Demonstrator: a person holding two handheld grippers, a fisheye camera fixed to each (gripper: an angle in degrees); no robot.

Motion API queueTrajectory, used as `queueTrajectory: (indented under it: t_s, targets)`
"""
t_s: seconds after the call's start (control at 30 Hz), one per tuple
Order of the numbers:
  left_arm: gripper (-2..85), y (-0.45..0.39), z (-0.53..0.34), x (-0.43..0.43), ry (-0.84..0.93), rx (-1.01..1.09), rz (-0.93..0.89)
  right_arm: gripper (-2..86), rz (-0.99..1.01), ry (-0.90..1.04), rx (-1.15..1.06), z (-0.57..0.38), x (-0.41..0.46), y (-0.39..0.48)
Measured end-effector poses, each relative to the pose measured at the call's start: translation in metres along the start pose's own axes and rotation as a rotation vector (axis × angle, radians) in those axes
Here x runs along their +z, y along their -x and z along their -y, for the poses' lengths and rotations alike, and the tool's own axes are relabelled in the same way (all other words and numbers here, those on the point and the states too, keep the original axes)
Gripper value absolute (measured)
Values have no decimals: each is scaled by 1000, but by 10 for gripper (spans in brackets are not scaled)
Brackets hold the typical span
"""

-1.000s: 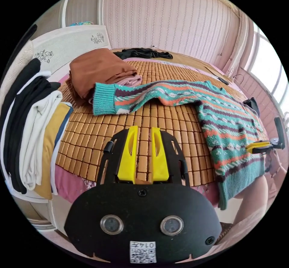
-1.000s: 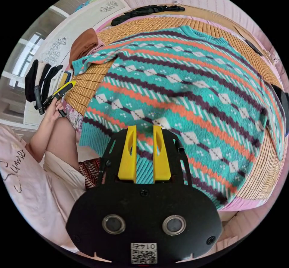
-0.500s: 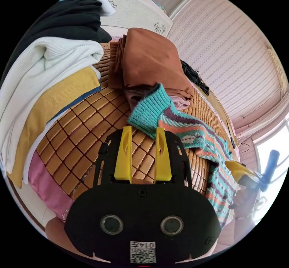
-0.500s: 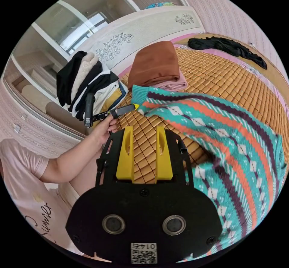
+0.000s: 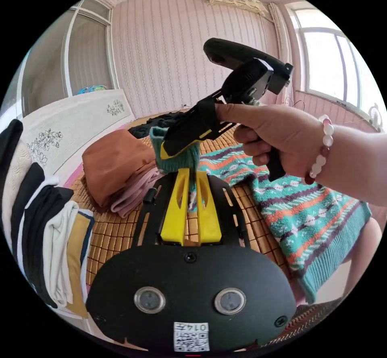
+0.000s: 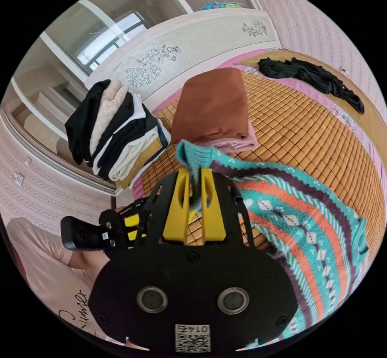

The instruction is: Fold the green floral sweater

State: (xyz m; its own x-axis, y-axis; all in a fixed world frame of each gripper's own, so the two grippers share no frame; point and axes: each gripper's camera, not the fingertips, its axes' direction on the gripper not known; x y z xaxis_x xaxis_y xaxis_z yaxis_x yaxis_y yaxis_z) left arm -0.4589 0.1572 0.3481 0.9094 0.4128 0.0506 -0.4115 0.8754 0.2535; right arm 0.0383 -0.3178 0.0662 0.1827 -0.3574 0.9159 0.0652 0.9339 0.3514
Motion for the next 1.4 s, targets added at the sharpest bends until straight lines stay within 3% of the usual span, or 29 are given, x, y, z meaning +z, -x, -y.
queueTrajectory:
  t_s: [0.23, 0.33, 0.43, 0.57, 0.73, 0.97, 1.17, 1.4]
  targets:
    - [9, -120, 39, -14, -182, 194, -209, 23, 22, -321, 99, -99, -236, -50]
    - [6, -188, 60, -27, -275, 299, -364, 21, -132, -432, 144, -164, -347, -52]
    - [8, -249, 59, -22, -278, 374, -537, 21, -237, -424, 324, -227, -414, -70]
    - [15, -322, 33, 26, -97, 442, -731, 22, -211, -384, 594, -311, -434, -130]
    - [26, -385, 29, 45, -45, 528, -757, 26, -184, -493, 701, -359, -483, -157]
    - [65, -435, 3, 119, 187, 545, -808, 77, -231, -296, 986, -437, -503, -221]
    - [68, -448, 26, 145, 234, 569, -811, 89, -366, -502, 1128, -509, -574, -219]
    - [82, -534, 111, 232, 307, 682, -787, 97, -493, -742, 1205, -546, -664, -273]
